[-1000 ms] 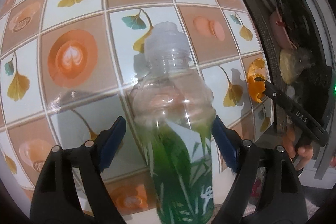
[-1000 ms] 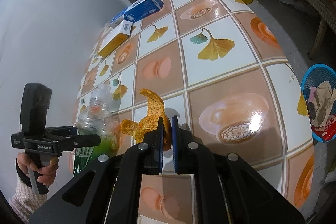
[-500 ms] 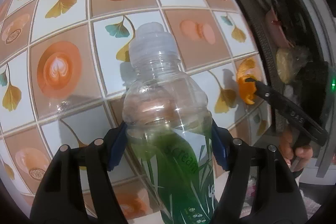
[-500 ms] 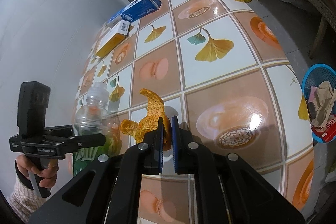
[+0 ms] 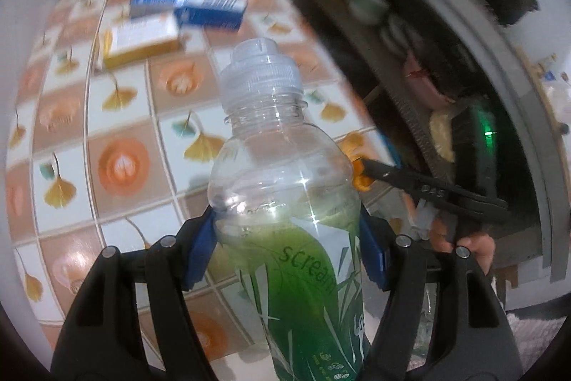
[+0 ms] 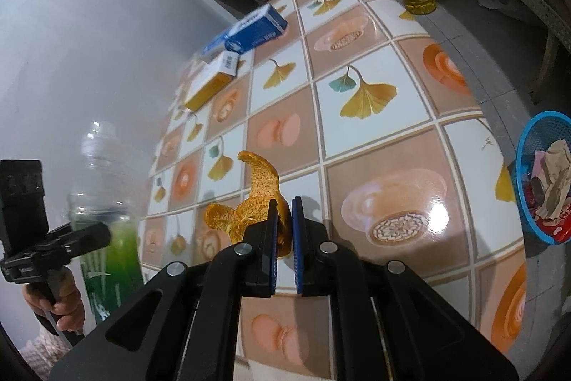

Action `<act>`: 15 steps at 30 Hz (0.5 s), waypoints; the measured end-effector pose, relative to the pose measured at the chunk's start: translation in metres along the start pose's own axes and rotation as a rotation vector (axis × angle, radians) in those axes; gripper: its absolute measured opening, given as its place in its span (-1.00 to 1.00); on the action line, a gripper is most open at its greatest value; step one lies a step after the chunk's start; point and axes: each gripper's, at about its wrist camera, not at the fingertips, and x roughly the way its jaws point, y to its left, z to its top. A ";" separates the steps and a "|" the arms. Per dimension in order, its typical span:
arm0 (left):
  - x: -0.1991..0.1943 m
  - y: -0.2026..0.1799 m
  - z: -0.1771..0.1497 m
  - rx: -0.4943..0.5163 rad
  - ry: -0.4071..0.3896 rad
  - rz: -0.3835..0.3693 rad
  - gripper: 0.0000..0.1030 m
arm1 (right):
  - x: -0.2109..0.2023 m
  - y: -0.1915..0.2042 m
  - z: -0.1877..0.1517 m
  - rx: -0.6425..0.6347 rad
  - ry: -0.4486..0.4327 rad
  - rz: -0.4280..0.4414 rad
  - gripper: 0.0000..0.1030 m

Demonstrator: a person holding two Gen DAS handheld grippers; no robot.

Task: Collect trash
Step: 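Carry the bottle and orange peel over the blue wastebasket with both grippers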

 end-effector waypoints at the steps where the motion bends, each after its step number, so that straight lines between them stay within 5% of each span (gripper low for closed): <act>1: -0.009 -0.007 0.002 0.021 -0.029 -0.007 0.27 | -0.003 0.000 -0.001 0.002 -0.008 0.004 -0.85; 7: -0.027 -0.055 0.018 0.135 -0.142 -0.023 0.27 | -0.051 -0.019 -0.007 0.058 -0.119 0.025 -0.85; 15: 0.023 -0.139 0.052 0.232 -0.135 -0.135 0.27 | -0.141 -0.097 -0.019 0.207 -0.305 -0.101 -0.85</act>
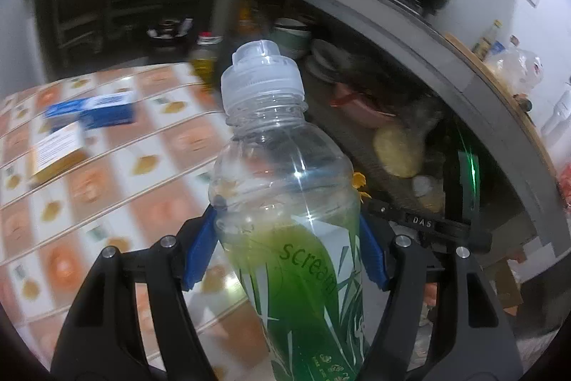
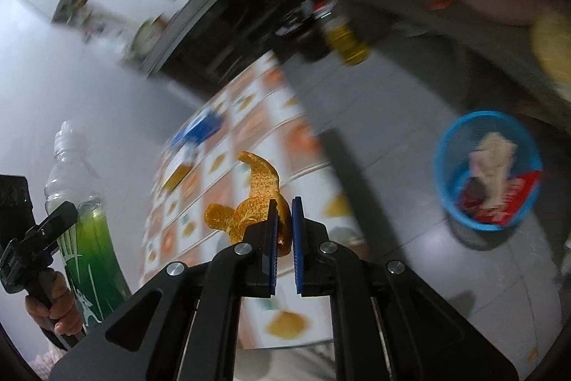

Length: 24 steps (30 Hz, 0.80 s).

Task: Collect trash
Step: 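Carry the bottle and orange peel over the blue wastebasket with both grippers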

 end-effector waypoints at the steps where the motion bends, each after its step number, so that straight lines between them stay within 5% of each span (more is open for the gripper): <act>1: 0.012 -0.010 0.006 0.007 0.004 -0.024 0.27 | -0.009 -0.014 0.004 0.025 -0.020 -0.023 -0.85; 10: 0.145 -0.101 0.052 0.110 0.026 -0.098 0.28 | -0.052 -0.145 0.009 0.263 -0.117 -0.232 -0.85; 20: 0.358 -0.132 0.048 0.134 0.333 0.032 0.28 | -0.009 -0.230 0.012 0.403 -0.057 -0.297 -0.85; 24: 0.411 -0.135 0.035 0.136 0.432 0.071 0.28 | 0.021 -0.258 0.023 0.420 -0.025 -0.333 -0.85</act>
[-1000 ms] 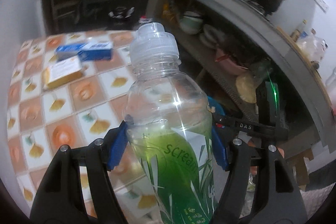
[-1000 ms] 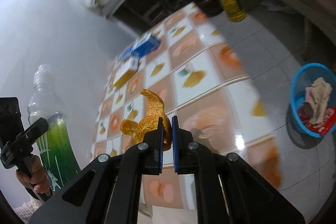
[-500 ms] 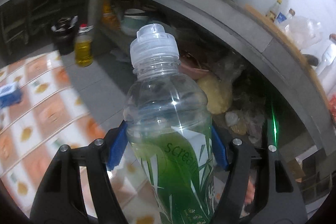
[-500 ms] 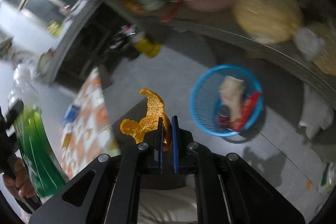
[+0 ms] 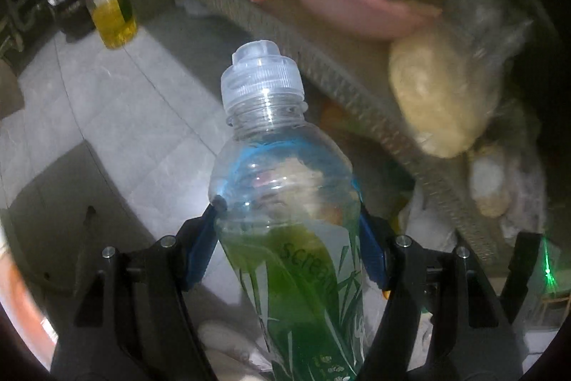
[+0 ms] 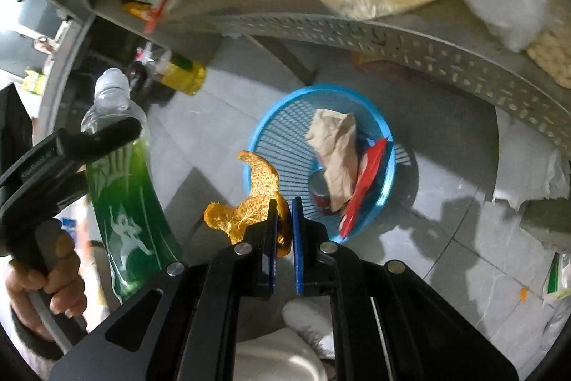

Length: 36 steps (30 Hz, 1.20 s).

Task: Collect trash
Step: 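Carry the bottle and orange peel over the blue wastebasket with both grippers, then open the left gripper to drop the bottle while the right gripper releases the peel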

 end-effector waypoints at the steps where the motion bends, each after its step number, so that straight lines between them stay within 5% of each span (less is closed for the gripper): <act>1: 0.012 0.000 0.002 -0.006 0.013 0.018 0.28 | 0.009 -0.002 0.003 0.002 0.004 -0.012 -0.85; 6: 0.062 0.004 0.013 -0.025 0.109 0.077 0.30 | 0.067 -0.016 0.026 0.036 0.063 -0.059 -0.81; 8: 0.071 0.008 0.016 -0.038 0.125 0.085 0.57 | 0.090 -0.020 0.036 0.044 0.090 -0.086 -0.78; 10: 0.070 0.012 0.017 -0.053 0.118 0.100 0.57 | 0.110 -0.020 0.041 0.040 0.118 -0.102 -0.70; 14: 0.052 0.019 0.017 -0.083 0.114 0.051 0.57 | 0.151 -0.012 0.048 -0.029 0.187 -0.141 -0.06; 18: 0.006 0.012 0.007 -0.043 0.073 0.014 0.57 | 0.165 -0.004 0.047 -0.102 0.206 -0.225 0.07; 26: -0.114 0.007 -0.027 0.066 -0.058 -0.046 0.61 | 0.130 -0.007 0.040 -0.071 0.110 -0.175 0.11; 36: -0.252 0.064 -0.134 0.050 -0.273 -0.046 0.62 | 0.143 0.039 0.033 -0.293 0.124 -0.212 0.13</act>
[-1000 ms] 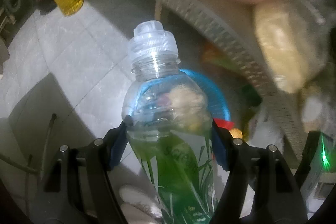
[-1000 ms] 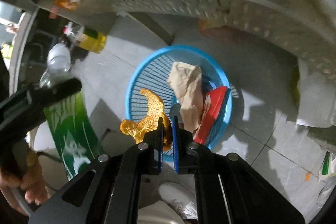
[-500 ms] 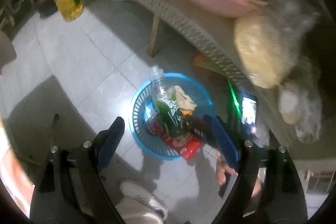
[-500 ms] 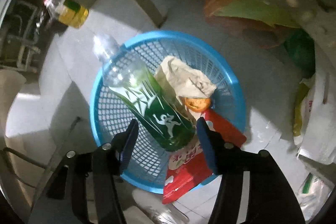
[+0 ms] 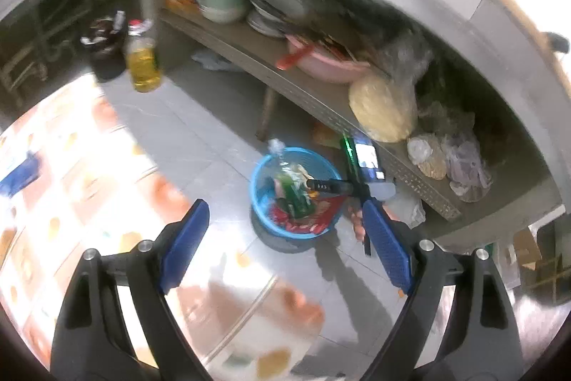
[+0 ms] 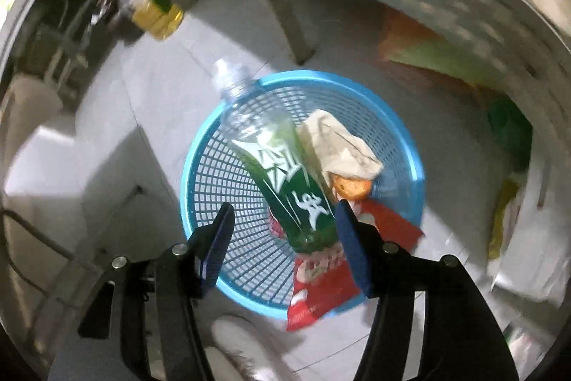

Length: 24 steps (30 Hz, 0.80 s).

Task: Collect trash

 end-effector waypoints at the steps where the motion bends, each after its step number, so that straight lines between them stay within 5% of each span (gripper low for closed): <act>1: -0.019 0.014 -0.013 -0.031 -0.024 0.022 0.62 | 0.006 0.007 0.003 -0.032 0.003 -0.013 0.15; 10: -0.126 0.106 -0.096 -0.236 -0.127 0.301 0.62 | 0.058 0.047 0.057 -0.169 0.009 -0.165 0.20; 17: -0.154 0.151 -0.126 -0.411 -0.158 0.346 0.62 | 0.084 0.066 0.072 -0.257 0.048 -0.260 0.25; 24: -0.148 0.156 -0.130 -0.411 -0.161 0.321 0.62 | 0.042 0.062 0.051 -0.243 0.003 -0.234 0.23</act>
